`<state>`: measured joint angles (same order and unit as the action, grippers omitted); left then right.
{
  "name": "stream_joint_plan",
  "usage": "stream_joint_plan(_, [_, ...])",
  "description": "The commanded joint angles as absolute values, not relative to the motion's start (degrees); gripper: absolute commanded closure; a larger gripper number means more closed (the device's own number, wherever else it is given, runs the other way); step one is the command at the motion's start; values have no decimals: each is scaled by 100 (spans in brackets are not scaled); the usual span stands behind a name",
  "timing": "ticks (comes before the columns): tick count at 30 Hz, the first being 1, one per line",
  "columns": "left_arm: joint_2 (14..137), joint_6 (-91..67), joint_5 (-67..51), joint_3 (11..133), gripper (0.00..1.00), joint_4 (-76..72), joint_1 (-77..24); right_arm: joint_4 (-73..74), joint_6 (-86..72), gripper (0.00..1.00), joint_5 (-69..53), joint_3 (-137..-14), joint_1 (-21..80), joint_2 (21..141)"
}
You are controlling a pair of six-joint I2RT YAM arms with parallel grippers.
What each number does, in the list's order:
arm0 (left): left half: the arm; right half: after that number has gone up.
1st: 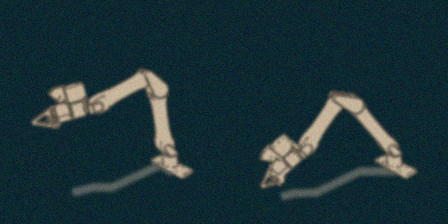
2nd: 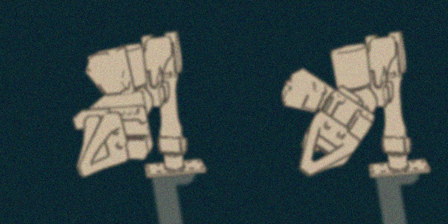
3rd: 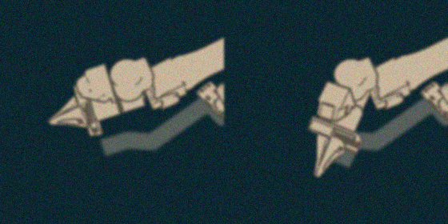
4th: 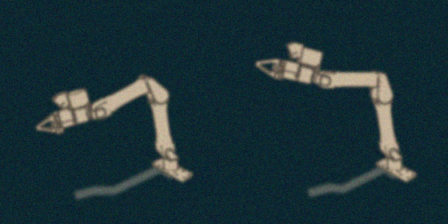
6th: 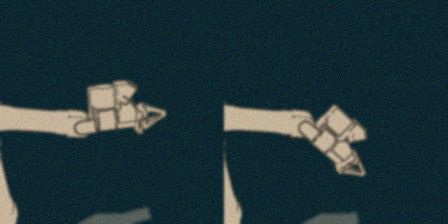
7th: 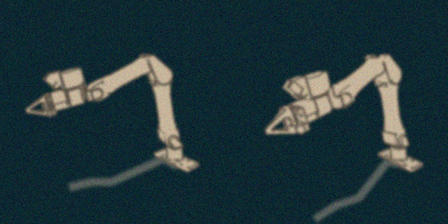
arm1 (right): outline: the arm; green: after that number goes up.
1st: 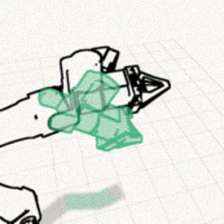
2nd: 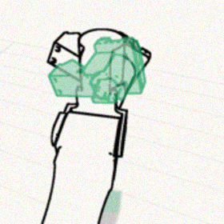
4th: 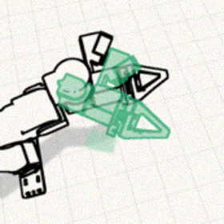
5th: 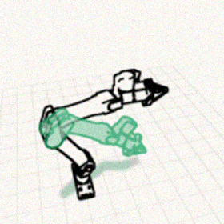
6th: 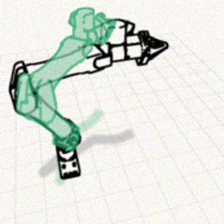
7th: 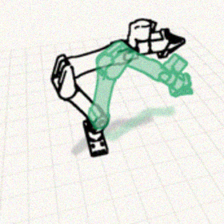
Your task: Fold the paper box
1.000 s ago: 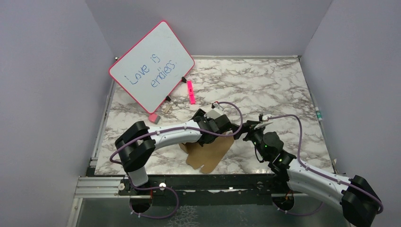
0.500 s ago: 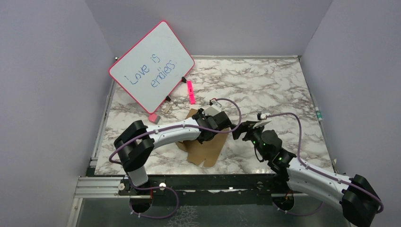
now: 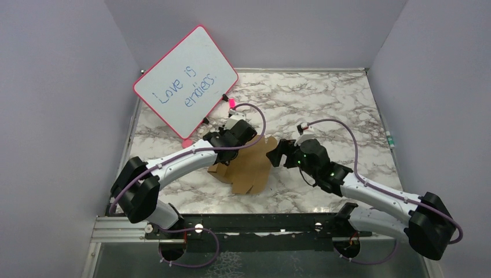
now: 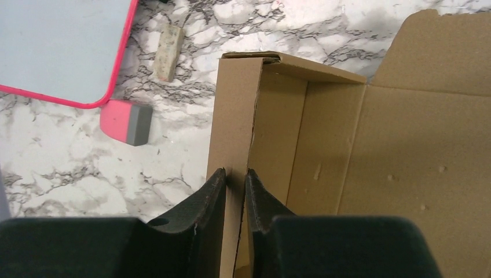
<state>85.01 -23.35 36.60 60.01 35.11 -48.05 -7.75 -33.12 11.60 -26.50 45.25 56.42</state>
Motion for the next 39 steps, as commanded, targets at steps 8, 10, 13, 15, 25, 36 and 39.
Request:
stream_joint_plan(8, [8179, -2522, 3043, 5710, 81, 2900, -4728, -94, -4050, 33, 335, -3591, 4502, 6775])
stream_joint_plan(10, [8164, -2535, 2999, 5693, 80, 2855, -4722, -56, -4078, 40, 305, -3611, 4509, 6822])
stream_joint_plan(13, [8132, -2589, 2973, 5648, 80, 2799, -4720, -42, -4027, 53, 270, -3652, 4508, 6834])
stream_joint_plan(15, [8106, -2609, 2916, 5614, 79, 2743, -4716, -14, -3957, 62, 243, -3741, 4508, 6871])
stream_joint_plan(25, [7729, -2612, 2526, 5631, 57, 2702, -4709, 1157, -2970, 99, 245, -4954, 4509, 7310])
stream_joint_plan(36, [6718, -1994, 2010, 6122, 29, 3430, -4170, 2905, -1061, 99, -89, -6973, 4502, 8251])
stream_joint_plan(39, [6532, -1638, 2111, 6307, 24, 3626, -3959, 3387, -572, 99, -187, -7585, 4509, 8617])
